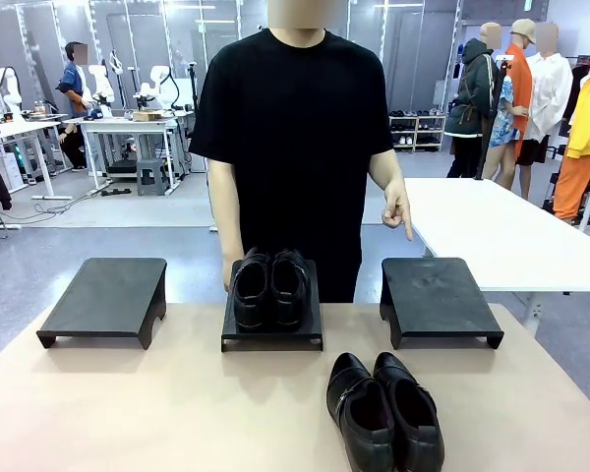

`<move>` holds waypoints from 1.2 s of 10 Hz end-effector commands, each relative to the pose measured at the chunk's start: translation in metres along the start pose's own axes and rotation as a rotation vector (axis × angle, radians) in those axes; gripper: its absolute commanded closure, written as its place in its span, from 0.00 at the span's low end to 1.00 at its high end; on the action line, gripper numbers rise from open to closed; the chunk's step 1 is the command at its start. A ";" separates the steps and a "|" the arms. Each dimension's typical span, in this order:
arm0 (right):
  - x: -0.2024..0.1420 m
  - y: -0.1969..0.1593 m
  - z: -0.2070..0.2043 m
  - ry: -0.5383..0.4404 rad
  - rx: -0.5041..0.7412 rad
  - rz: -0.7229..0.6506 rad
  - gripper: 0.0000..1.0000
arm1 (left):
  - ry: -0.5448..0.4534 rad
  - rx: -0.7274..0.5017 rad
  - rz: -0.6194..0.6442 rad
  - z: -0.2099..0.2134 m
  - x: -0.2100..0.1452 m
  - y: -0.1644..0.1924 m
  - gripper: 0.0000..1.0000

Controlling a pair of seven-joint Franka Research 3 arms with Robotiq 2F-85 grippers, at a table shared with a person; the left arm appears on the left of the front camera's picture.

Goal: Place the shoes on the stand as instructed by the person.
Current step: Pick up another pair of Shoes and place it on the Shoes Stand indicated by the person.

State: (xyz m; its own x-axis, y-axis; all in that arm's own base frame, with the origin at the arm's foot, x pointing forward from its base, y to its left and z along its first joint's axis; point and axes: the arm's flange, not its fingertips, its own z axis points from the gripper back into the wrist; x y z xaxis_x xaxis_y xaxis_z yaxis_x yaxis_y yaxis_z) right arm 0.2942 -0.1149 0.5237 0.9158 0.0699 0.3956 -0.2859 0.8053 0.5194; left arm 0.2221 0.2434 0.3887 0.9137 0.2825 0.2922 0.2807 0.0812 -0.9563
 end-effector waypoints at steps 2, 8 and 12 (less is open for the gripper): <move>0.035 0.065 -0.050 0.208 -0.102 0.101 0.00 | -0.011 -0.004 -0.006 0.000 0.002 -0.001 0.00; 0.019 0.164 -0.161 0.290 -0.340 0.063 0.00 | -0.011 -0.004 -0.006 0.000 0.002 -0.001 0.00; 0.015 0.174 -0.232 0.250 -0.440 0.005 0.00 | -0.011 -0.004 -0.006 0.000 0.002 -0.001 0.00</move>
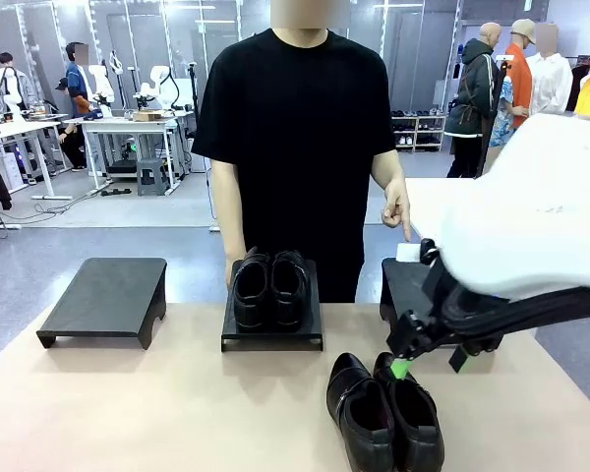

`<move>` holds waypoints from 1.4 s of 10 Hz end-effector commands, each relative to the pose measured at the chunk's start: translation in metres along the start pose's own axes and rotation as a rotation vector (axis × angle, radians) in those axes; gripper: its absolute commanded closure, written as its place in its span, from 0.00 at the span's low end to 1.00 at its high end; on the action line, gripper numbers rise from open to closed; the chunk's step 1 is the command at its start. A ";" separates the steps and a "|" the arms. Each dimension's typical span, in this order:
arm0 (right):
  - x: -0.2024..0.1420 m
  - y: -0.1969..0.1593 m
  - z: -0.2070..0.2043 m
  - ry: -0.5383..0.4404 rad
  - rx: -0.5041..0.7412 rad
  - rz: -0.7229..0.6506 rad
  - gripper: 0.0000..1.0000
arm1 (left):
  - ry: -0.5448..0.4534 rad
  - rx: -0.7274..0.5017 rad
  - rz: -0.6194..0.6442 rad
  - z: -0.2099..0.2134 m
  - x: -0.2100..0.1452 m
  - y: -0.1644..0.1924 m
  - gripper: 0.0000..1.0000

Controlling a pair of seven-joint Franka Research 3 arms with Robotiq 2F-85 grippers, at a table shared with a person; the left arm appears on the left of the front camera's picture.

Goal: Place the shoes on the stand as instructed by the person.
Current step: Pick up another pair of Shoes and place it on the Shoes Stand indicated by the person.

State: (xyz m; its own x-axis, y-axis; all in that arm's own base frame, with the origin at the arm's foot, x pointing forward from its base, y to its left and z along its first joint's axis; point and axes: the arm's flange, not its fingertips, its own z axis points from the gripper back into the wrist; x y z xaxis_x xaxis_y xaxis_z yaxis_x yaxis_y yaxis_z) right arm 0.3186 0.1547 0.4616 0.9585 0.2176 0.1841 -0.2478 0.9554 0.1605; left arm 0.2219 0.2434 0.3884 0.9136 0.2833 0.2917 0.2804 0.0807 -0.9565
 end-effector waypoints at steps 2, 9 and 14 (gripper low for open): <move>0.009 0.011 -0.045 0.032 -0.050 -0.060 0.00 | -0.010 -0.004 -0.006 0.000 0.002 -0.001 0.00; 0.017 0.020 -0.104 0.032 -0.088 -0.119 0.00 | -0.010 -0.004 -0.006 0.000 0.002 -0.001 0.00; 0.015 0.032 -0.130 0.042 -0.164 -0.094 0.60 | -0.010 -0.004 -0.006 0.000 0.002 -0.001 0.00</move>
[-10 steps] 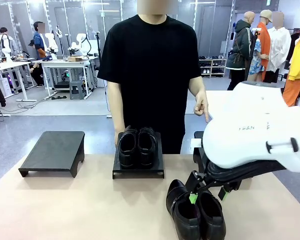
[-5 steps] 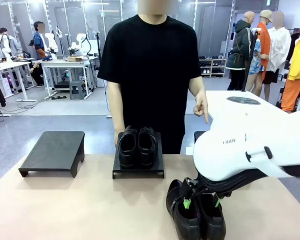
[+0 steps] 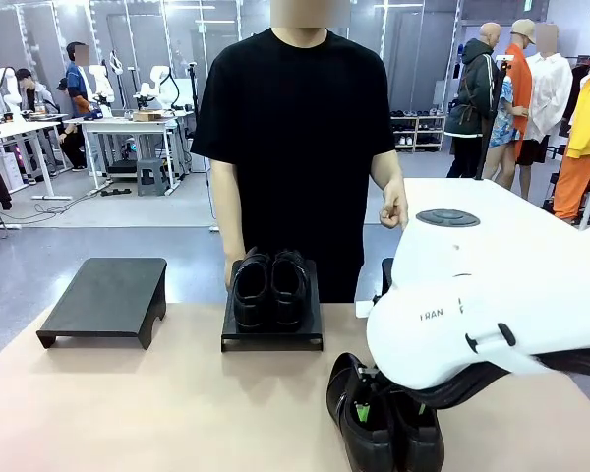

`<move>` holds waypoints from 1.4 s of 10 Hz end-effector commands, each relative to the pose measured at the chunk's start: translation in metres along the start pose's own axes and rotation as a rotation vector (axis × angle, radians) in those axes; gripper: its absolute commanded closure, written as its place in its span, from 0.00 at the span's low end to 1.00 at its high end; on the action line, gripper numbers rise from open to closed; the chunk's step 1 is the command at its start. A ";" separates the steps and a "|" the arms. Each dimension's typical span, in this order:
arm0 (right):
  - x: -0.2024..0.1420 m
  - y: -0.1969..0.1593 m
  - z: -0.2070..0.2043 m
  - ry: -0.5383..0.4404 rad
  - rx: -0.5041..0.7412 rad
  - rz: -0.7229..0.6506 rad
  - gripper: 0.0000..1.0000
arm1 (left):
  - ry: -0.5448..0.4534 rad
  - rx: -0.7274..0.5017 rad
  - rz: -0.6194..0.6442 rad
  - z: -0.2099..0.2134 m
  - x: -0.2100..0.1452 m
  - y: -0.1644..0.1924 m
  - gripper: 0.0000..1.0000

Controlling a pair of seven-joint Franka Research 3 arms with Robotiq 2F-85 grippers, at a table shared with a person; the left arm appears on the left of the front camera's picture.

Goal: Place the shoes on the stand as instructed by the person.
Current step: Pick up another pair of Shoes and place it on the Shoes Stand indicated by the person.

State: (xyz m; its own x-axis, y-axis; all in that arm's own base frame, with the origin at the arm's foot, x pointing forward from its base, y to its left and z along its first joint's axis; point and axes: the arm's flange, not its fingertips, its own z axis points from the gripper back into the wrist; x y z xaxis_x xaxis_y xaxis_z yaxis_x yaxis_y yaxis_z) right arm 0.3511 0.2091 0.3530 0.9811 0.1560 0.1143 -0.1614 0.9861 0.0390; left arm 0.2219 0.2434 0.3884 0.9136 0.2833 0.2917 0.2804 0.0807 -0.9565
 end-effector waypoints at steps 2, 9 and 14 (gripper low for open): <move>-0.008 0.009 -0.013 -0.012 -0.039 -0.027 1.00 | -0.010 -0.004 -0.006 0.000 0.002 -0.001 0.00; -0.007 0.007 -0.015 0.008 -0.059 -0.044 1.00 | -0.010 -0.004 -0.006 0.000 0.002 -0.001 0.00; -0.009 -0.001 0.057 -0.039 -0.052 0.009 1.00 | -0.010 -0.004 -0.006 0.000 0.002 -0.001 0.00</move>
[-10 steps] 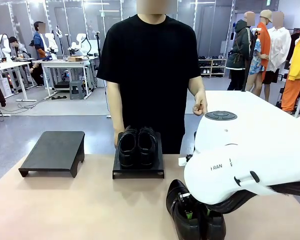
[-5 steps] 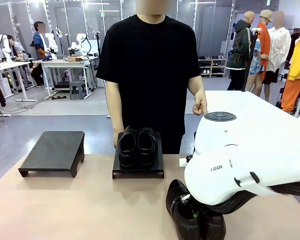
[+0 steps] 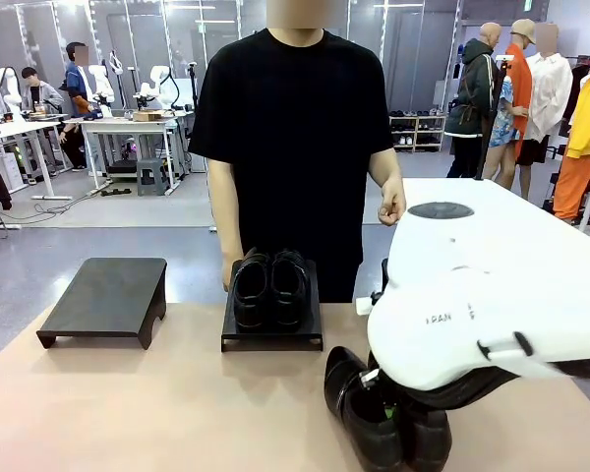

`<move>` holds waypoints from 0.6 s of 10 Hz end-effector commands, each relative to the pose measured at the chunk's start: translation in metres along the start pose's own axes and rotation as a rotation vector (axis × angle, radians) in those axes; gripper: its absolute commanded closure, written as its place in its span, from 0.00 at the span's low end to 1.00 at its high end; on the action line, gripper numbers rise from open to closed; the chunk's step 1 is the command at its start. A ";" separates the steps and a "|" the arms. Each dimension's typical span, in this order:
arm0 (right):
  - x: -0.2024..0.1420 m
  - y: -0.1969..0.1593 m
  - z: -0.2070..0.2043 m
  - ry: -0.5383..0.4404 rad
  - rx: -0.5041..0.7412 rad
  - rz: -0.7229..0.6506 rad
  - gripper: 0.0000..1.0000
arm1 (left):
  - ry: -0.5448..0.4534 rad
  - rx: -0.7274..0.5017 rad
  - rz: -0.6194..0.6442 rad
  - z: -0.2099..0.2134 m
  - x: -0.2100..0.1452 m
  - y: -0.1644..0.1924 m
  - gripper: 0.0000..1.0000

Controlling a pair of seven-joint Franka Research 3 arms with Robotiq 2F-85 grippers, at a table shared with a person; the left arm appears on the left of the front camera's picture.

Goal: Place the shoes on the stand as instructed by the person.
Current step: Pick up another pair of Shoes and place it on the Shoes Stand indicated by the person.

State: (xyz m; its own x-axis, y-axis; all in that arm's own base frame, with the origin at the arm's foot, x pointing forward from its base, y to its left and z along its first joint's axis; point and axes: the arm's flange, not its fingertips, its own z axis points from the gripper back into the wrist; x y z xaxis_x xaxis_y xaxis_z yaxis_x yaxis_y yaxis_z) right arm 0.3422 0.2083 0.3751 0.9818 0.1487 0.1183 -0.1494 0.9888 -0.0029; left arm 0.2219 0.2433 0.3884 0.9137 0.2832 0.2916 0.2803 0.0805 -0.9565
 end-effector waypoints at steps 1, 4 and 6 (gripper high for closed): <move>-0.003 -0.010 0.058 -0.061 -0.020 0.048 1.00 | -0.010 -0.004 -0.006 0.000 0.002 -0.002 0.00; 0.003 -0.033 0.104 -0.095 0.022 0.054 1.00 | -0.010 -0.004 -0.006 0.000 0.002 -0.002 0.00; 0.003 -0.033 0.108 -0.102 0.040 0.058 1.00 | -0.010 -0.004 -0.006 0.000 0.002 -0.002 0.00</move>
State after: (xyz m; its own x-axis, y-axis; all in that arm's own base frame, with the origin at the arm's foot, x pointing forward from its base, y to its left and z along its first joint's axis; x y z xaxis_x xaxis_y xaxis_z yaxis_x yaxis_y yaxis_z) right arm 0.3362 0.1724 0.4823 0.9593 0.1850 0.2136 -0.1919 0.9814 0.0116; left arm 0.2219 0.2433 0.3884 0.9137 0.2833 0.2915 0.2802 0.0804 -0.9566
